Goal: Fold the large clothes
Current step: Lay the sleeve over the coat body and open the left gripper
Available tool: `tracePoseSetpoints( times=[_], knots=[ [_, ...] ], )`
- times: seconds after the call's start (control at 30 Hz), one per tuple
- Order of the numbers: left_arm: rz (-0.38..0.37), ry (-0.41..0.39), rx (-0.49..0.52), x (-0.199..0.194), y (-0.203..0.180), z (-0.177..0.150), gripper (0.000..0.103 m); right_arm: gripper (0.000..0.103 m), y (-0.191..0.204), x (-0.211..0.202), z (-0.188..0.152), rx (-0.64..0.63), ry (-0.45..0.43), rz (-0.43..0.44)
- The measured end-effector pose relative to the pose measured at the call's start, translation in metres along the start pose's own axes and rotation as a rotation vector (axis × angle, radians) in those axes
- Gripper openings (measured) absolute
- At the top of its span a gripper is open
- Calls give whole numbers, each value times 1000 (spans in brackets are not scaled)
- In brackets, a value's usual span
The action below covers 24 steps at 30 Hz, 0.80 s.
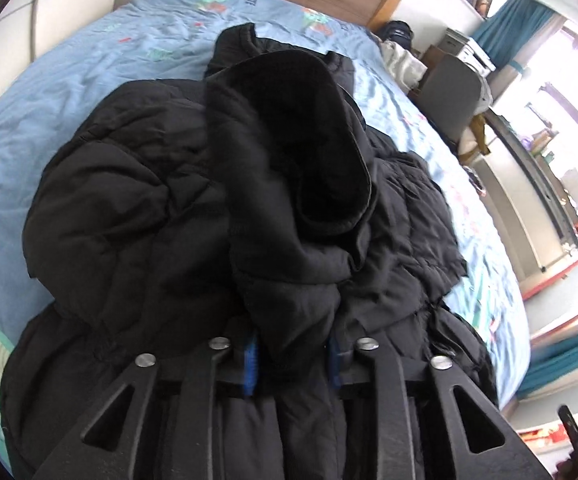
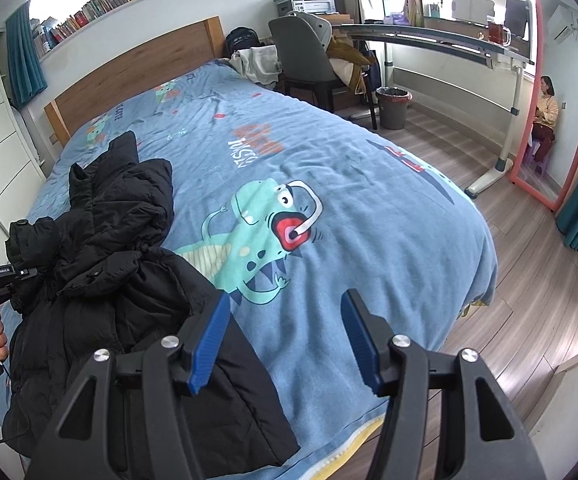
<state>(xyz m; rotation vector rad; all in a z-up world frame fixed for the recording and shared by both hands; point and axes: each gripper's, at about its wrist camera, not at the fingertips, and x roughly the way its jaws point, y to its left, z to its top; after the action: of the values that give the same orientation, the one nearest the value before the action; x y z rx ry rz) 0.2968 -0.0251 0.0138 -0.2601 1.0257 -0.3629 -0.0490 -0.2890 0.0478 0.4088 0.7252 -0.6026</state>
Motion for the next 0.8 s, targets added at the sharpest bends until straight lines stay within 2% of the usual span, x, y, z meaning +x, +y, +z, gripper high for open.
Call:
tracePoseSetpoints(
  times=[0.23, 0.33, 0.43, 0.63, 0.8],
  knots=[
    [-47, -2, 40, -24, 14, -16, 36, 56, 43, 11, 0, -90, 26, 52],
    [-34, -28, 22, -38, 34, -15, 36, 56, 68, 16, 2, -144, 38, 76],
    [9, -62, 4, -52, 59, -10, 36, 56, 99, 22, 5, -205, 50, 106],
    [94, -97, -29, -66, 107, 5, 36, 56, 191, 38, 14, -368, 67, 211],
    [125, -105, -52, -62, 131, 21, 36, 56, 294, 52, 27, -505, 60, 333]
  ],
)
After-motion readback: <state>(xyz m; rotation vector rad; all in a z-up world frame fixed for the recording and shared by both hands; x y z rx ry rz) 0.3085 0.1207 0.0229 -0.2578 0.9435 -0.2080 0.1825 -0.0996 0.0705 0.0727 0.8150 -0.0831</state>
